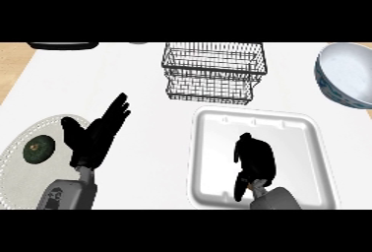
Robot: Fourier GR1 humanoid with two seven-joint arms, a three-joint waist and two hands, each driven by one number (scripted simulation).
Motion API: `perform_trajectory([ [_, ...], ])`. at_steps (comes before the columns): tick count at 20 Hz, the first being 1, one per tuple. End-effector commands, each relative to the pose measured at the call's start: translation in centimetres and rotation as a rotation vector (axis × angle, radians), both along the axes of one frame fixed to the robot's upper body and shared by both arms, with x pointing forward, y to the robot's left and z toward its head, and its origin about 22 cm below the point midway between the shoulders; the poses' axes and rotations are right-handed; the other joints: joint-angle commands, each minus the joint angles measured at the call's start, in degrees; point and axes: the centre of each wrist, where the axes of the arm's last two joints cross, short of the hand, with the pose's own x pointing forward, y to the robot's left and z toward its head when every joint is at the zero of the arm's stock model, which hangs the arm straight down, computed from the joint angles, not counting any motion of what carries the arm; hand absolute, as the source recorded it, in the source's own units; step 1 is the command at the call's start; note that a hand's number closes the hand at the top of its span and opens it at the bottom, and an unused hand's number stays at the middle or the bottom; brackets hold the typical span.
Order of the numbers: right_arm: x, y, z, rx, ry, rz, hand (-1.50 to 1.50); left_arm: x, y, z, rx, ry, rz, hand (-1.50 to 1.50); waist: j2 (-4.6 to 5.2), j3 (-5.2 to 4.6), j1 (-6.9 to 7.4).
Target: Pick the pear from the tray and place it in the tiered basket
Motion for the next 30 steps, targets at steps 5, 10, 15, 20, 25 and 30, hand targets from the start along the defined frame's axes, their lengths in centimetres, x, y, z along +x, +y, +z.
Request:
perform_trajectory([
  [5, -3.4, -4.0, -0.3, 0.031, -0.013, -0.265, 1.5, -0.5, -0.2, 1.4, 0.001, 0.004, 0.009, 0.0, 0.75, 0.8, -0.36],
  [10, -3.1, -3.3, 4.3, 0.13, -0.147, -0.284, 1.5, 1.7, -0.1, -0.4, -0.005, 0.011, 0.012, 0.0, 0.96, 0.78, -0.55],
  [15, -8.0, -1.6, 10.2, 0.318, -0.302, -0.345, 1.5, 0.7, 0.7, -0.4, 0.0, 0.009, 0.036, 0.0, 0.61, 0.74, -1.48],
  [20, -9.9, -2.4, 16.9, 0.35, -0.515, -0.306, 1.5, 0.5, 1.1, 0.3, -0.002, -0.002, 0.026, 0.0, 0.65, 0.73, -0.68],
  [25, -11.8, -1.6, 22.1, 0.341, -0.657, -0.279, 1.5, 0.7, -1.2, 0.2, -0.001, -0.002, 0.011, 0.0, 0.8, 0.71, -0.32],
  [30, -10.5, 0.5, 26.1, 0.317, -0.729, -0.25, 1.5, 1.1, -0.4, 0.7, -0.007, -0.002, -0.001, 0.0, 0.84, 0.68, 0.26],
])
